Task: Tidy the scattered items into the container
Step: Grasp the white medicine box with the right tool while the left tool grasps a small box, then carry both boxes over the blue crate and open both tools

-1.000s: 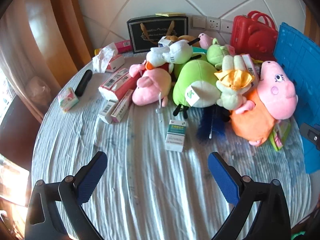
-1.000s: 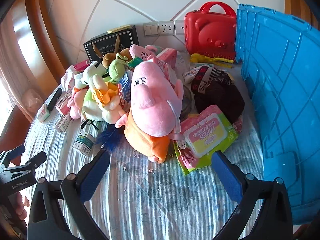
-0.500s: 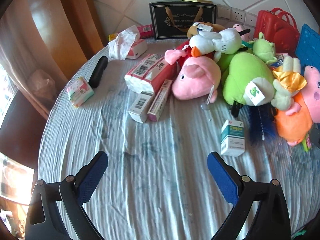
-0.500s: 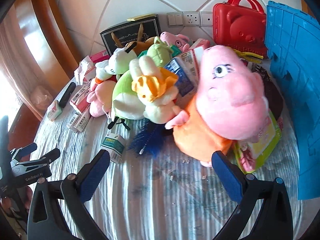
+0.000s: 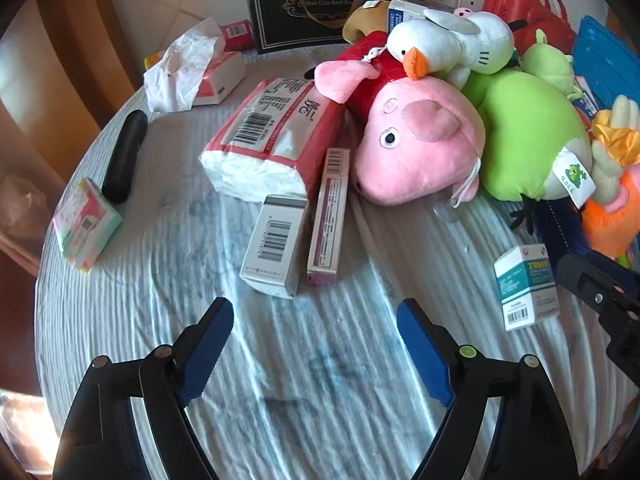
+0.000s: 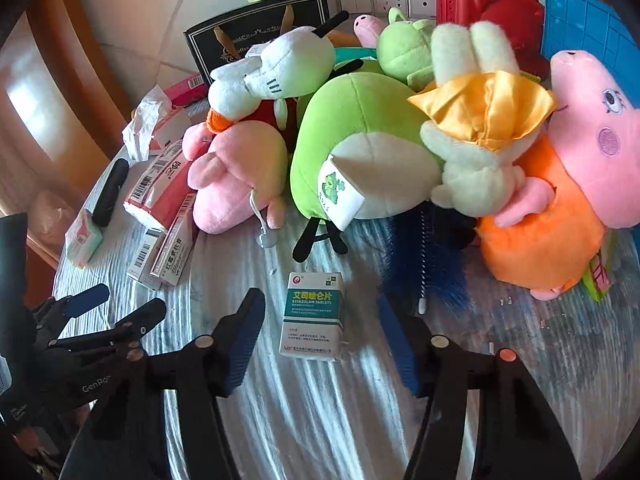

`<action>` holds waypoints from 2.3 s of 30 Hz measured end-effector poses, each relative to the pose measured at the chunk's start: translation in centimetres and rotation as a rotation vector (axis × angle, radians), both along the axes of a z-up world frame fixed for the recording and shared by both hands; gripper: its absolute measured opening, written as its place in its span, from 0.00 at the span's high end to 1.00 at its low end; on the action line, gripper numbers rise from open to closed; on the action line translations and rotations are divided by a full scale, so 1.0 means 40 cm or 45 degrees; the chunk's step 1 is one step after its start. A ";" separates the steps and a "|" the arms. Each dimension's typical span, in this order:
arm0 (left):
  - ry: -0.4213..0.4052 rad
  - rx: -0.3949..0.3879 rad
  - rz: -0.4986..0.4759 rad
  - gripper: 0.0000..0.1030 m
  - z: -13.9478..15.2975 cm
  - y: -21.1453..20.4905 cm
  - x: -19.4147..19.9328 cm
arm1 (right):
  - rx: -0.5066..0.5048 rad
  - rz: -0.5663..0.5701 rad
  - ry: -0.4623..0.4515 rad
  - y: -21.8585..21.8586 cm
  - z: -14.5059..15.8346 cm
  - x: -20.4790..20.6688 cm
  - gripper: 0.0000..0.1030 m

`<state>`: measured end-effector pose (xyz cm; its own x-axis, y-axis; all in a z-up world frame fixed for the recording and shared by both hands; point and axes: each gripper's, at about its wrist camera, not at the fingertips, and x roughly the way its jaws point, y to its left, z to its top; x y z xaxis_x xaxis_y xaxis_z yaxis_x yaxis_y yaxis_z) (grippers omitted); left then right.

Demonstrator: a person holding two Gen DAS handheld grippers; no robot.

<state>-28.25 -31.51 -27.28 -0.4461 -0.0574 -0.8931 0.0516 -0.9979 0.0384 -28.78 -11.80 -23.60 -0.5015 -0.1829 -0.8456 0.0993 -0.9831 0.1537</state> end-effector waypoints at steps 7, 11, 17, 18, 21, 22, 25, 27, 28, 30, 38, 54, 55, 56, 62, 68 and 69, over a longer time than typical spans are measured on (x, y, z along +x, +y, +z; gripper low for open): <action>0.030 -0.082 -0.083 0.18 -0.037 0.024 -0.086 | 0.050 -0.052 -0.118 -0.036 -0.094 -0.047 0.46; 0.037 -0.078 -0.108 0.29 -0.026 0.038 -0.111 | 0.061 -0.066 -0.164 -0.035 -0.123 -0.062 0.46; 0.019 -0.070 -0.093 0.36 -0.006 -0.008 -0.085 | 0.069 -0.063 -0.188 -0.033 -0.128 -0.069 0.46; 0.018 -0.059 -0.074 0.36 -0.006 -0.036 -0.081 | 0.068 -0.062 -0.189 -0.032 -0.128 -0.070 0.46; 0.016 -0.027 -0.010 0.36 -0.012 -0.104 -0.063 | 0.069 -0.060 -0.187 -0.030 -0.129 -0.072 0.46; 0.018 -0.011 -0.002 0.36 -0.014 -0.116 -0.058 | 0.074 -0.060 -0.185 -0.031 -0.129 -0.073 0.46; -0.013 0.002 -0.008 0.36 -0.023 -0.129 -0.052 | 0.094 -0.061 -0.186 -0.035 -0.130 -0.073 0.46; 0.005 0.015 -0.003 0.36 -0.016 -0.136 -0.042 | 0.094 -0.065 -0.191 -0.033 -0.130 -0.072 0.46; 0.007 0.008 -0.008 0.36 -0.015 -0.136 -0.042 | 0.099 -0.066 -0.192 -0.034 -0.130 -0.071 0.46; 0.015 0.012 -0.025 0.36 -0.019 -0.131 -0.050 | 0.109 -0.066 -0.190 -0.035 -0.130 -0.069 0.46; -0.037 0.005 -0.029 0.69 -0.071 -0.104 -0.081 | 0.167 -0.036 -0.157 -0.041 -0.131 -0.062 0.62; 0.036 -0.041 -0.024 0.69 0.010 -0.030 0.059 | 0.117 -0.004 -0.109 -0.031 -0.104 0.013 0.64; 0.051 -0.039 -0.023 0.69 0.023 -0.027 0.068 | 0.113 0.003 -0.095 -0.030 -0.093 0.024 0.64; 0.067 -0.036 -0.023 0.69 0.039 -0.023 0.077 | 0.111 0.007 -0.077 -0.029 -0.078 0.035 0.64; 0.194 -0.015 -0.059 0.69 0.154 0.019 0.122 | 0.093 0.020 0.054 -0.011 0.060 0.111 0.64; 0.349 0.025 -0.128 0.69 0.292 0.123 0.164 | 0.123 0.019 0.244 0.047 0.235 0.187 0.64; 0.376 0.027 -0.134 0.69 0.316 0.144 0.174 | 0.130 0.017 0.277 0.063 0.267 0.195 0.64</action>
<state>-21.30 -25.74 -14.63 -0.6892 0.0204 -0.7243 -0.0463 -0.9988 0.0159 -20.97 -9.28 -12.93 -0.6718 -0.1095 -0.7326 0.1322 -0.9909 0.0269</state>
